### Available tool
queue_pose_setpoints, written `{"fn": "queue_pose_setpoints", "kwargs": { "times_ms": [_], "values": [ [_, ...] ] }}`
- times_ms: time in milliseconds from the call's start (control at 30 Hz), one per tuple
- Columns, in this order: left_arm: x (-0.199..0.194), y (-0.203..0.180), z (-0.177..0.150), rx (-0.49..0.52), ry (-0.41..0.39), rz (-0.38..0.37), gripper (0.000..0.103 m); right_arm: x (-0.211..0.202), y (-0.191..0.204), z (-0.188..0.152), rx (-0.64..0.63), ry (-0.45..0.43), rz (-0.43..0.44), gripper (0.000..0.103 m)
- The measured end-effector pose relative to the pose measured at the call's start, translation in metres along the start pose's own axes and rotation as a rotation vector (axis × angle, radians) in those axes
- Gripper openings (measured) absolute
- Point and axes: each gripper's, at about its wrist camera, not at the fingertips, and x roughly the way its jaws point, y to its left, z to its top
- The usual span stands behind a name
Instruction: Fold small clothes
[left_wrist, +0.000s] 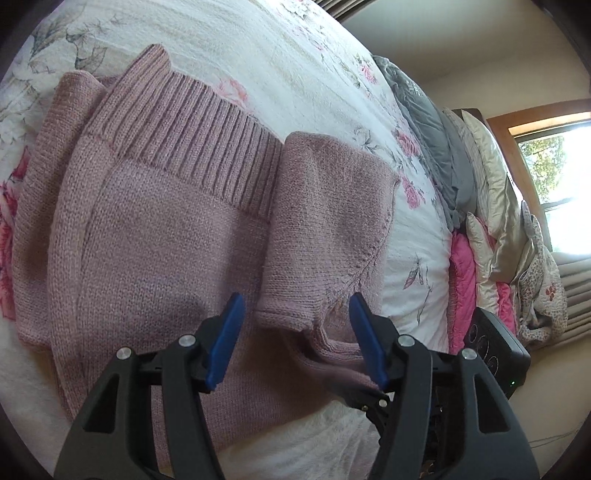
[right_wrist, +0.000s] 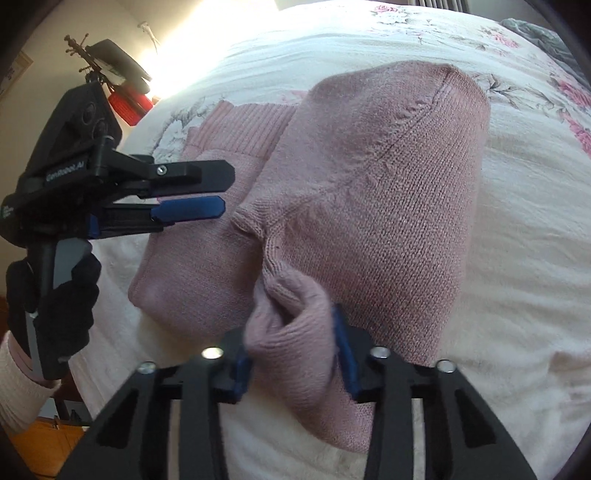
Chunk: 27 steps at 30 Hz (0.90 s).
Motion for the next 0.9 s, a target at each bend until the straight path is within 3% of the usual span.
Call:
{"fn": "queue_pose_setpoints", "kwargs": {
  "times_ms": [100,200,433,533,600,633,733,900],
  "values": [
    [0.008,-0.001,0.002,-0.031,0.015,-0.037,0.059,-0.017,-0.013,-0.002,0.051,-0.044,0.049,0.014],
    [0.018,-0.003,0.006,-0.069,0.029,-0.095,0.062,-0.043,-0.021,-0.007,0.098,-0.102,0.155,0.013],
    [0.057,-0.013,0.024,-0.128,0.08,-0.216,0.063,-0.073,-0.023,-0.016,0.093,-0.152,0.177,0.013],
    [0.068,-0.014,0.04,-0.134,0.074,-0.195,0.054,-0.073,-0.023,-0.019,0.086,-0.147,0.183,0.013],
    [0.071,-0.011,0.049,-0.144,0.065,-0.202,0.028,-0.067,-0.016,-0.019,0.074,-0.147,0.18,0.013],
    [0.071,-0.011,0.053,-0.147,0.067,-0.208,0.023,-0.066,-0.015,-0.019,0.074,-0.147,0.185,0.013],
    [0.058,-0.014,0.057,-0.114,0.041,-0.215,0.019,-0.067,-0.014,-0.02,0.08,-0.149,0.212,0.014],
    [-0.002,-0.027,0.057,-0.018,-0.068,-0.205,0.018,-0.065,0.014,-0.012,0.039,-0.163,0.295,0.014]
  ]
}}
